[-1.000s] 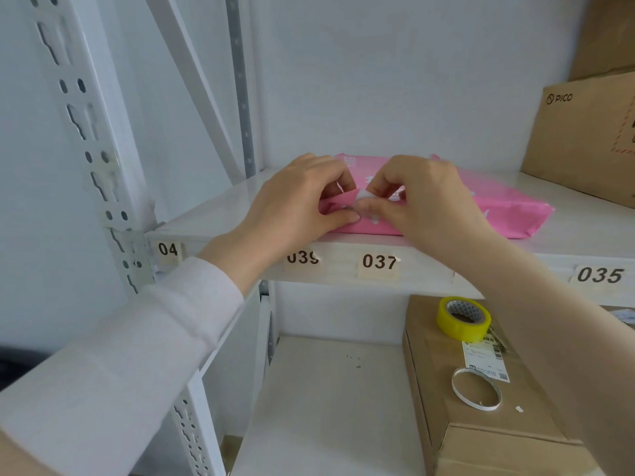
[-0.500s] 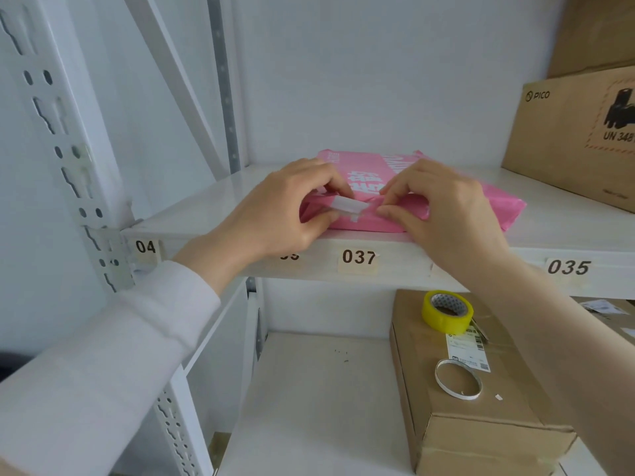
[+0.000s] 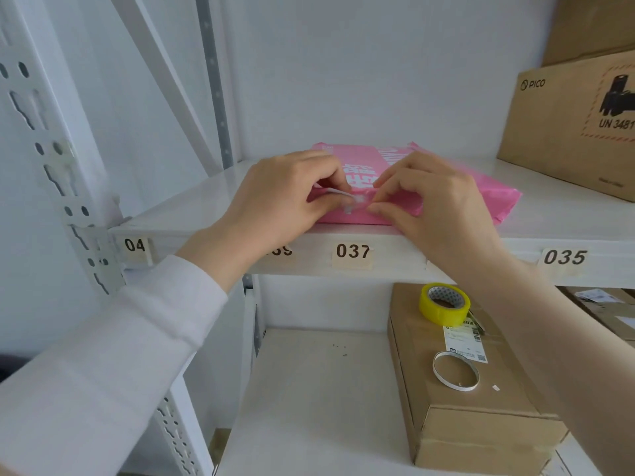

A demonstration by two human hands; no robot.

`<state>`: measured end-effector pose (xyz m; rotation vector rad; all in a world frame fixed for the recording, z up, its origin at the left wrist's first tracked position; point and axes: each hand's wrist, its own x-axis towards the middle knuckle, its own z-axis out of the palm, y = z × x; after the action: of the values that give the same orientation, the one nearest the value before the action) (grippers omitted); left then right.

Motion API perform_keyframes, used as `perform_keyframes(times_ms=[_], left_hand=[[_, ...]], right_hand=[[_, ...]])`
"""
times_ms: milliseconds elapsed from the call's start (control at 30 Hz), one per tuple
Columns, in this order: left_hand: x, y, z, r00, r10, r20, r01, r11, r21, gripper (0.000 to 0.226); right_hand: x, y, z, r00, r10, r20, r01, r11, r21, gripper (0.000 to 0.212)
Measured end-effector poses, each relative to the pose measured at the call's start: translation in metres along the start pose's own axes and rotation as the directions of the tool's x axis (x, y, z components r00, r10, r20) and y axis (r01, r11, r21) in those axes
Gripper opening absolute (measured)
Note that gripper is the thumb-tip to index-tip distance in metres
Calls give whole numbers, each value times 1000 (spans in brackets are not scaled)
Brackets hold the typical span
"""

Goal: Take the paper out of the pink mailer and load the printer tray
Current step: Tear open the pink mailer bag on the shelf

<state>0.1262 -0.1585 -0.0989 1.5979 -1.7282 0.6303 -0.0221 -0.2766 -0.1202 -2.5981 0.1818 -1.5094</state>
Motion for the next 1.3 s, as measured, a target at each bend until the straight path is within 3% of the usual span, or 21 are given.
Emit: perform_keyframes(times_ms=[267,600,833,933,1033,1300], left_hand=[[1,6,-4,996,-86,30,87,996,-25,27],[0,7,-3,991,-133,11,133,991,-4,18],[-2,13,0,997,-72,-10,73,995,71,17],[-3,16,4,1000,-5,-12,6,993,115,28],[-2,19,12,998,30,-59,-21,989,148,22],[1,21,10,993,-84,-87,92,992,82,21]], right_hand=[[8,-3,-3,993,22,114,-21,1000,-8,13],[7,-7,-4,998,-3,63,7,998,-60,24],[-7,1,-14,1000,8,-2,-8,998,-68,15],[-3,-2,-14,999,43,22,-40,993,-108,19],[0,-5,-15,997,63,48,-56,989,-136,21],[7,-8,-20,987,113,112,-93,981,-169,11]])
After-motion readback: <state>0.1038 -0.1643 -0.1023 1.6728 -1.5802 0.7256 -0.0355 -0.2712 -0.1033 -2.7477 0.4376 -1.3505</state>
